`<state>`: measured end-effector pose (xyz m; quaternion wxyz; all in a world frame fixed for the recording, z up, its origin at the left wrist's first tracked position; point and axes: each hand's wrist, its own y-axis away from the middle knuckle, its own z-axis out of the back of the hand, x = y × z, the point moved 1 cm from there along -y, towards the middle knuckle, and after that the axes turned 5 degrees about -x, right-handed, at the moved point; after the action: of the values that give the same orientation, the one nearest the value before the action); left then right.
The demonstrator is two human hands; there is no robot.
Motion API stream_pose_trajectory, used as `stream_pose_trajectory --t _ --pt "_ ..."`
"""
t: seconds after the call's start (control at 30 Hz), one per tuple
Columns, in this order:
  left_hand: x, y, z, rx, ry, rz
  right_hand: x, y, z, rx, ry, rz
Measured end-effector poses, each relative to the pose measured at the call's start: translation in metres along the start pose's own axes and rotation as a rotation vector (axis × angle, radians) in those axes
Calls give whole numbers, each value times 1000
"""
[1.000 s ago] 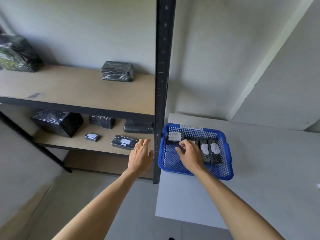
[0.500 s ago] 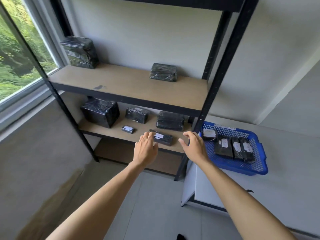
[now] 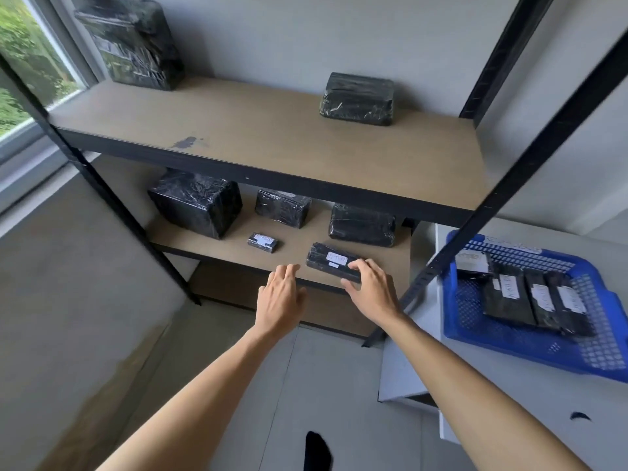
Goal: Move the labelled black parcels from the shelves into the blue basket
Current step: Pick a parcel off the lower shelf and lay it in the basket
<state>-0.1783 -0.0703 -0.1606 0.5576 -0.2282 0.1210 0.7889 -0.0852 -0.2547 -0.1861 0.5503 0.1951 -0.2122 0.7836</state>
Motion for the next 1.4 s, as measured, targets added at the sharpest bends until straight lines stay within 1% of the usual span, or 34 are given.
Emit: stream_pose_trajectory --t 0.23,0.4,0.53,0.63,0.73,0.87,1.03,1.2,1.4 --pt "56 -85 -95 28 6 8 -63 -76 -96 71 78 3" --pt "92 -122 -163 71 -18 3 -106 -114 -157 150 128 10" --pt "114 -135 -197 114 -41 -22 -122 -126 -178 149 285 29" --pt "127 -144 -207 152 -61 -31 -127 -129 -184 106 317 52" --pt "132 -150 -207 186 -59 -38 -127 -131 -184 87 306 35" --pt "128 -152 -195 178 -40 -61 -122 -131 -177 68 279 -28" --pt "113 -144 -167 178 8 -45 -105 -116 -156 -5 282 -91" --pt "90 -130 -117 156 3 -79 -68 -84 -114 -57 291 -142" --pt "47 -94 -31 88 21 -154 -4 -29 -41 -135 234 -219"
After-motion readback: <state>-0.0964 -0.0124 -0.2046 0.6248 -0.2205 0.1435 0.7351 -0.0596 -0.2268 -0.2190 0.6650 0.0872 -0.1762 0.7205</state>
